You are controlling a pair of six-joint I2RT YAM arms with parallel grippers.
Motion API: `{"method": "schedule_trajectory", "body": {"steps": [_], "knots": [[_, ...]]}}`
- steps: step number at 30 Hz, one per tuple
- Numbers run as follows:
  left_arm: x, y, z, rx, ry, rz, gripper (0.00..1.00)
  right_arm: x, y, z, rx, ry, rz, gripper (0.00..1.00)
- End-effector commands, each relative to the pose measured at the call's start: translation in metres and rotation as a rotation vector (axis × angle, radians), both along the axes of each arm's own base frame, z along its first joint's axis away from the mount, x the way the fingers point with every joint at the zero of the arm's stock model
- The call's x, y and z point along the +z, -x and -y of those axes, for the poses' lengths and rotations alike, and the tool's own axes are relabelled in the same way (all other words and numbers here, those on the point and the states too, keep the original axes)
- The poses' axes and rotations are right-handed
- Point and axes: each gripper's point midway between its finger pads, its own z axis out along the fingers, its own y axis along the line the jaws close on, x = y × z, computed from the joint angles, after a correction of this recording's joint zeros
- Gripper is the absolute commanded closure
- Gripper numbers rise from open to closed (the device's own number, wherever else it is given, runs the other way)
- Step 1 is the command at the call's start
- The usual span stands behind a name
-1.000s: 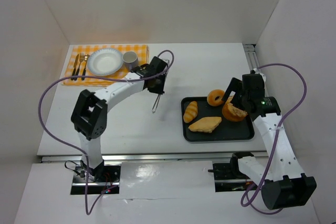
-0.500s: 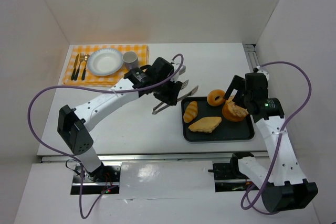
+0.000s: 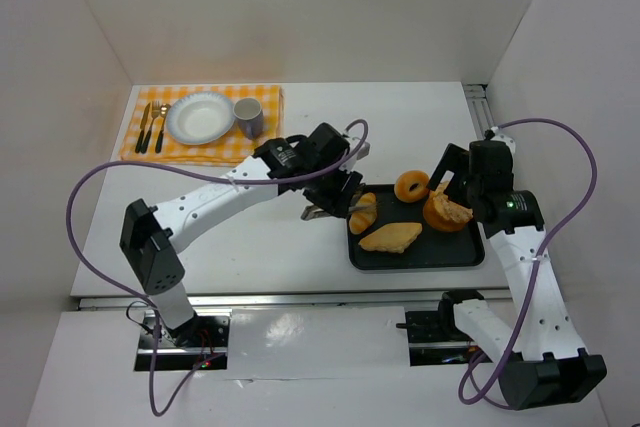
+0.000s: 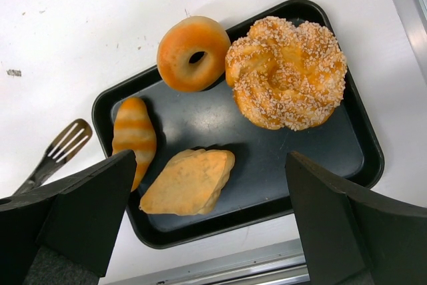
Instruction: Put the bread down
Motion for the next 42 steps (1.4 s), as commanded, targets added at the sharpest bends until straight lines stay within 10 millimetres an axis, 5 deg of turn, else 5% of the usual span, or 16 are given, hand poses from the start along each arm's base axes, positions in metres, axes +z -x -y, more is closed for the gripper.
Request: {"method": "schedule_trajectory", "body": {"steps": [1,15,18,23,27,32,35,36,38,39,42], "knots": [[0.001,-0.004,0.009,0.028,-0.018,0.011,0.34,0.011,-0.001,0.001,0.003,0.006,0.024,0.00],[-0.039,-0.001,0.021,0.055,-0.132,-0.017,0.32,0.006,-0.003,-0.001,0.010,0.001,0.006,0.00],[-0.036,0.000,0.028,0.031,-0.126,-0.017,0.38,0.008,-0.005,-0.001,0.010,0.001,0.015,0.00],[-0.024,-0.002,0.028,0.017,-0.143,-0.005,0.67,0.008,-0.005,-0.001,0.010,0.001,0.015,0.00],[0.021,-0.018,0.020,0.048,-0.095,0.082,0.76,0.011,-0.006,0.001,0.009,0.013,0.023,0.00],[0.067,-0.060,-0.036,0.170,-0.026,0.137,0.77,0.010,-0.004,0.003,0.002,0.020,0.014,0.00],[0.089,-0.105,-0.097,0.327,0.045,0.144,0.82,0.014,-0.005,-0.003,0.037,0.003,0.032,0.00],[0.093,-0.132,-0.135,0.436,0.079,0.138,0.82,0.011,-0.006,-0.003,0.037,0.003,0.021,0.00],[0.112,-0.151,-0.179,0.561,0.141,0.181,0.82,0.011,-0.006,-0.003,0.037,0.003,0.021,0.00],[0.121,-0.174,-0.220,0.686,0.188,0.223,0.82,0.011,-0.006,-0.003,0.037,0.003,0.021,0.00],[0.109,-0.190,-0.280,0.872,0.206,0.231,0.82,0.012,-0.008,-0.006,0.046,-0.005,0.030,0.00]]}}
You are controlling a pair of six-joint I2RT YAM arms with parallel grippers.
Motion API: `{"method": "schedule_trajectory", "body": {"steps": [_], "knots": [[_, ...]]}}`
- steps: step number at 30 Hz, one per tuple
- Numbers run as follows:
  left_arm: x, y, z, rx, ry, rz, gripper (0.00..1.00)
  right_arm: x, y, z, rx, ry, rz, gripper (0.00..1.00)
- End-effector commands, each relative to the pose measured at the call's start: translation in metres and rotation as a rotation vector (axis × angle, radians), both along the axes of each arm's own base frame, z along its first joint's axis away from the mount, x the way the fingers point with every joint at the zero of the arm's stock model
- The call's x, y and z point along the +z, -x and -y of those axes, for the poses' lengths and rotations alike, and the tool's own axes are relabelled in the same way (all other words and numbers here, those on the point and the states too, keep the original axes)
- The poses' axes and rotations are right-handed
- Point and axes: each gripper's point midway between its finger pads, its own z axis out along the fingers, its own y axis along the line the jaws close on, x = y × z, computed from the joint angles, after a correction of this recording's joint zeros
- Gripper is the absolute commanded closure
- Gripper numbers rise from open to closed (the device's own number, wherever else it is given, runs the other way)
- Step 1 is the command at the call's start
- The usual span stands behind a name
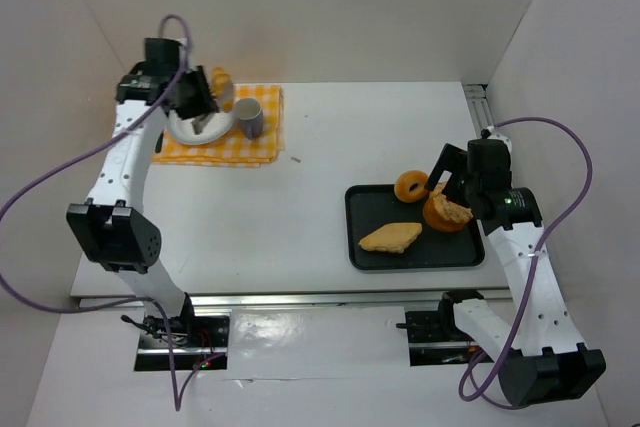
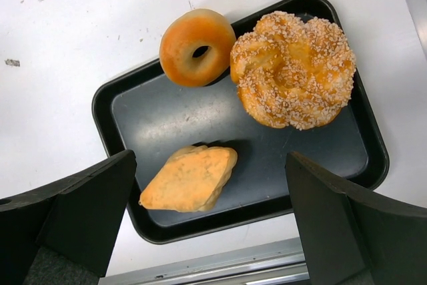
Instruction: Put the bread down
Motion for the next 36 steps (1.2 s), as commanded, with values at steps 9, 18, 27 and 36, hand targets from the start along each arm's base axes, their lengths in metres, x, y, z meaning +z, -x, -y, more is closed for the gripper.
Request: {"method": "schedule_trajectory", "body": {"steps": [9,18,27,36], "knots": [[-0.013,-0.050,-0.114,0.343,0.104,0.087,0.81,0.021,-0.007,-0.001,0.008,-0.002,0.051,0.00],[-0.075,-0.081,-0.131,0.382,0.102,-0.024,0.54,0.019,-0.006,0.002,-0.001,0.007,0.042,0.00],[-0.029,-0.067,-0.129,0.385,0.072,0.067,0.37,0.018,-0.001,0.002,-0.001,0.008,0.033,0.00],[0.081,-0.024,-0.057,0.161,0.136,0.329,0.40,0.022,-0.002,0.000,0.000,-0.007,0.052,0.00]]}}
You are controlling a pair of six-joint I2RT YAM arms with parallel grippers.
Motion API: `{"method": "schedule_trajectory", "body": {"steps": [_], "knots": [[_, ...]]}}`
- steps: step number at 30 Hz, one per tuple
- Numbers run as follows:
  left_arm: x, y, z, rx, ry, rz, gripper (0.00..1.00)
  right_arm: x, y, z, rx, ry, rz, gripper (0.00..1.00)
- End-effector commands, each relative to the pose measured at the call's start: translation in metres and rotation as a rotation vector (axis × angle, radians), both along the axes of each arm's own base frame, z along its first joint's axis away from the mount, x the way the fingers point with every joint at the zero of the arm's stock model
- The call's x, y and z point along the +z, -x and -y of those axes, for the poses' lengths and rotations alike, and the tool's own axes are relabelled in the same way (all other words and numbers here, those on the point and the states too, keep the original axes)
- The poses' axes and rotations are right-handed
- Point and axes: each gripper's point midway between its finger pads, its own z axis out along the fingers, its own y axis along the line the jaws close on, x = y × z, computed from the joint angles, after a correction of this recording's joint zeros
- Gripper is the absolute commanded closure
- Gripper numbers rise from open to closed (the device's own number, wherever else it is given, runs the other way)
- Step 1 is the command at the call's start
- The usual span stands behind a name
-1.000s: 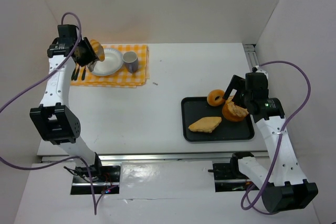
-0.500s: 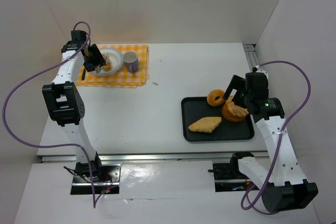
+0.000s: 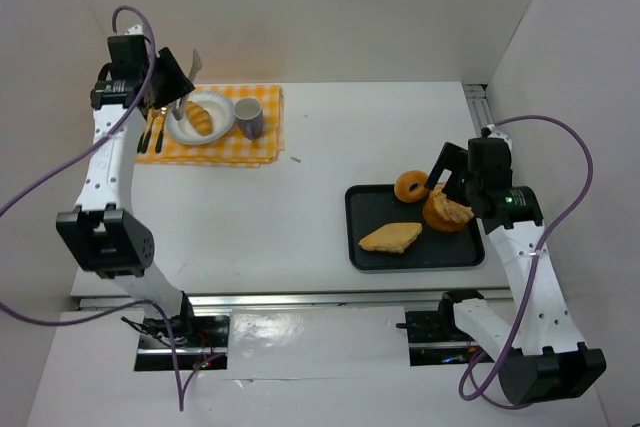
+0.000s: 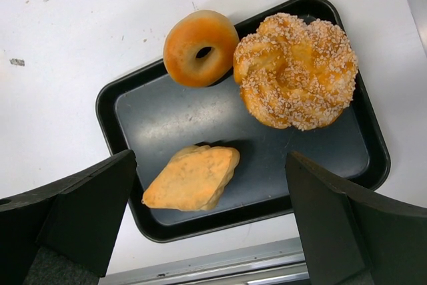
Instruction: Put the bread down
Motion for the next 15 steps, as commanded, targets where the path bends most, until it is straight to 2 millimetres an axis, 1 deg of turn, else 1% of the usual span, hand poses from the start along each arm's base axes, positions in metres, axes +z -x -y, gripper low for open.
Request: {"method": "schedule_trajectory", "body": {"steps": [1,2,3,4,5,6,8,9,10,11,12,13,14,15], "knots": [[0.062,0.028,0.070,-0.231,0.029,0.201,0.40,0.019,-0.001,0.002,-0.009,-0.002,0.051,0.00],[0.070,0.040,0.091,-0.296,0.032,0.220,0.40,0.019,-0.001,0.001,-0.015,-0.009,0.052,0.00],[0.062,0.049,0.130,-0.371,0.062,0.192,0.40,0.025,-0.001,0.003,-0.023,-0.004,0.072,0.00],[0.050,0.060,0.152,-0.431,0.095,0.157,0.40,0.030,-0.002,0.003,-0.023,-0.005,0.084,0.00],[0.044,0.070,0.175,-0.503,0.118,0.148,0.40,0.030,-0.002,0.003,-0.023,-0.005,0.084,0.00],[0.031,0.086,0.217,-0.617,0.159,0.124,0.40,0.033,0.000,0.005,-0.030,0.001,0.085,0.00],[0.020,0.101,0.252,-0.695,0.180,0.113,0.40,0.036,0.002,0.007,-0.041,0.010,0.084,0.00],[0.018,0.116,0.280,-0.760,0.211,0.104,0.40,0.039,0.003,0.009,-0.049,0.017,0.083,0.00],[0.007,0.120,0.294,-0.788,0.227,0.085,0.40,0.039,0.003,0.011,-0.057,0.024,0.084,0.00],[0.005,0.125,0.307,-0.828,0.240,0.081,0.40,0.042,0.008,0.012,-0.057,0.024,0.082,0.00],[-0.005,0.130,0.318,-0.857,0.256,0.054,0.40,0.048,0.007,0.013,-0.064,0.029,0.098,0.00],[-0.019,0.138,0.339,-0.906,0.273,0.011,0.40,0.048,0.011,0.015,-0.073,0.036,0.092,0.00],[-0.028,0.144,0.350,-0.943,0.286,-0.015,0.41,0.055,0.013,0.016,-0.073,0.033,0.118,0.00],[-0.031,0.148,0.363,-0.986,0.290,-0.019,0.41,0.057,0.015,0.017,-0.080,0.039,0.116,0.00]]}}
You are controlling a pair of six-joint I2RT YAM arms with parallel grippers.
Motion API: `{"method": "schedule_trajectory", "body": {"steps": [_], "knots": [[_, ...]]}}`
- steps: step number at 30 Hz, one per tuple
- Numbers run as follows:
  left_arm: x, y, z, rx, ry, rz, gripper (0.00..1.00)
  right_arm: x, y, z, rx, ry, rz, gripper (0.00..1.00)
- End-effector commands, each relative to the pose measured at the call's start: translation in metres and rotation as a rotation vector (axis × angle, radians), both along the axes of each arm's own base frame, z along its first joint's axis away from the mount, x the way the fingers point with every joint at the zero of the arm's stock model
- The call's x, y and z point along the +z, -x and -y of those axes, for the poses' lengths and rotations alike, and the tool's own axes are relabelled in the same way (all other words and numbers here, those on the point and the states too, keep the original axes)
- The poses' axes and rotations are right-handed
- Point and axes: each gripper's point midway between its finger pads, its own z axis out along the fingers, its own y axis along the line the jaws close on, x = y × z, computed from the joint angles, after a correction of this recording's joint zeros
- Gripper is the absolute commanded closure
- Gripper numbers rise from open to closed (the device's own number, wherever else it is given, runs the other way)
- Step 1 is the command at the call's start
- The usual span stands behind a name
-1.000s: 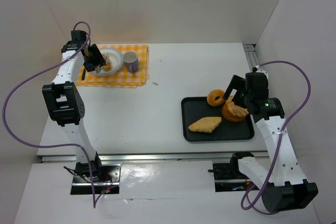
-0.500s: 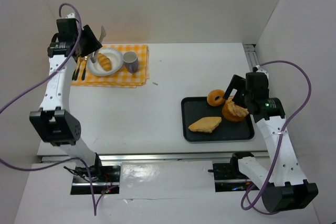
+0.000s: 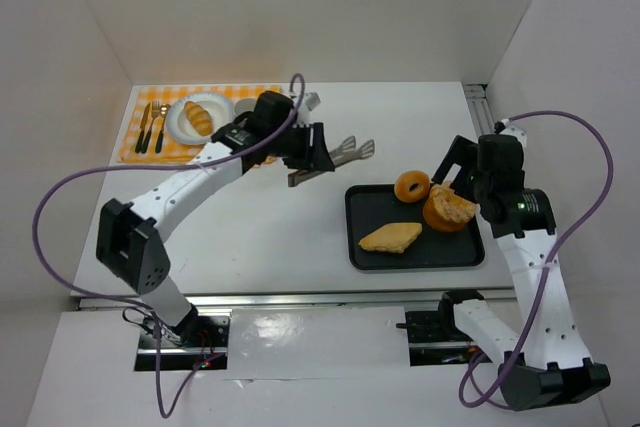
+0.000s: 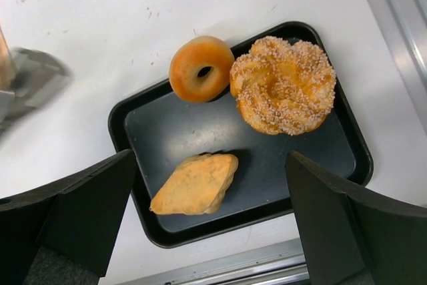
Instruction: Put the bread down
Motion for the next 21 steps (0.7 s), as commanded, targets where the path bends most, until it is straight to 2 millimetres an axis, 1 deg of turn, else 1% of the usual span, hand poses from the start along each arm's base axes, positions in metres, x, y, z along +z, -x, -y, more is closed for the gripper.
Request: {"method": "schedule_trajectory", "body": {"steps": [1,2,3,4,5,6,7,8,9,11,12,13,14,15,16,17,18,19,21], "knots": [[-0.002,0.014,0.054,-0.161,0.079,0.010,0.41,0.027,0.013,0.009,-0.039,0.019,0.060,0.00],[-0.003,0.015,0.065,-0.190,0.075,0.019,0.41,0.028,0.016,0.011,-0.047,0.025,0.062,0.00],[-0.010,0.016,0.073,-0.205,0.058,0.022,0.40,0.032,0.016,0.011,-0.047,0.024,0.074,0.00],[-0.019,0.022,0.083,-0.234,0.041,0.008,0.39,0.030,0.018,0.011,-0.047,0.025,0.061,0.00],[-0.031,0.017,0.092,-0.249,0.027,-0.001,0.39,0.034,0.018,0.011,-0.047,0.024,0.071,0.00],[-0.038,0.015,0.094,-0.249,0.016,-0.018,0.39,0.032,0.020,0.011,-0.047,0.025,0.061,0.00],[-0.043,0.017,0.099,-0.263,-0.004,-0.019,0.39,0.034,0.022,0.012,-0.047,0.025,0.070,0.00],[-0.043,0.017,0.106,-0.266,-0.008,-0.009,0.39,0.038,0.021,0.012,-0.047,0.024,0.080,0.00],[-0.053,0.013,0.108,-0.259,-0.022,-0.020,0.37,0.036,0.023,0.012,-0.047,0.025,0.070,0.00],[-0.061,0.014,0.114,-0.261,-0.055,-0.014,0.36,0.040,0.023,0.013,-0.055,0.029,0.079,0.00],[-0.059,0.011,0.117,-0.261,-0.054,-0.013,0.36,0.040,0.023,0.013,-0.055,0.029,0.079,0.00],[-0.070,0.007,0.117,-0.259,-0.081,-0.024,0.36,0.040,0.023,0.013,-0.055,0.029,0.079,0.00],[-0.073,0.004,0.117,-0.249,-0.094,-0.027,0.36,0.040,0.023,0.013,-0.055,0.029,0.079,0.00],[-0.072,0.006,0.122,-0.258,-0.097,-0.030,0.36,0.040,0.023,0.013,-0.055,0.029,0.079,0.00],[-0.072,0.006,0.122,-0.264,-0.101,-0.023,0.36,0.040,0.023,0.013,-0.055,0.029,0.079,0.00],[-0.078,0.006,0.122,-0.264,-0.108,-0.033,0.36,0.040,0.023,0.013,-0.055,0.029,0.079,0.00],[-0.075,0.006,0.125,-0.262,-0.110,-0.018,0.36,0.040,0.023,0.013,-0.055,0.029,0.079,0.00],[-0.080,0.006,0.125,-0.262,-0.116,-0.026,0.38,0.040,0.023,0.013,-0.055,0.029,0.079,0.00],[-0.076,0.004,0.127,-0.262,-0.110,-0.018,0.43,0.035,0.022,0.013,-0.054,0.031,0.061,0.00]]}}
